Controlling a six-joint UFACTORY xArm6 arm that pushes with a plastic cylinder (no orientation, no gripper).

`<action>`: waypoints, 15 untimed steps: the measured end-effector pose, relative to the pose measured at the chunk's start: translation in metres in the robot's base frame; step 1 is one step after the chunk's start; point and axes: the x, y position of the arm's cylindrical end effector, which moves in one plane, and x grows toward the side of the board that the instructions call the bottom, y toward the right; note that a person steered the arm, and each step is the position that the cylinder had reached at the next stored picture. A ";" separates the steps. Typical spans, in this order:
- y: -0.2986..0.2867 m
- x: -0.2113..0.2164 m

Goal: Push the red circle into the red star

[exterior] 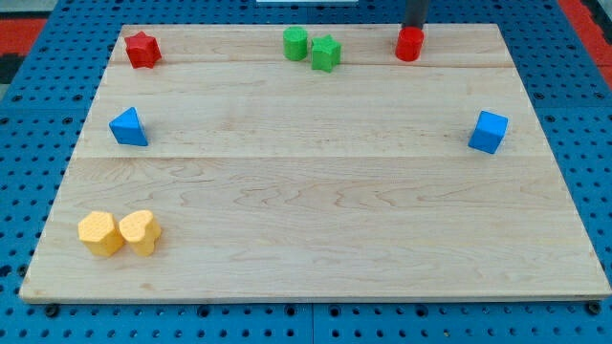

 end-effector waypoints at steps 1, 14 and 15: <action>-0.003 0.060; -0.097 0.084; 0.011 0.115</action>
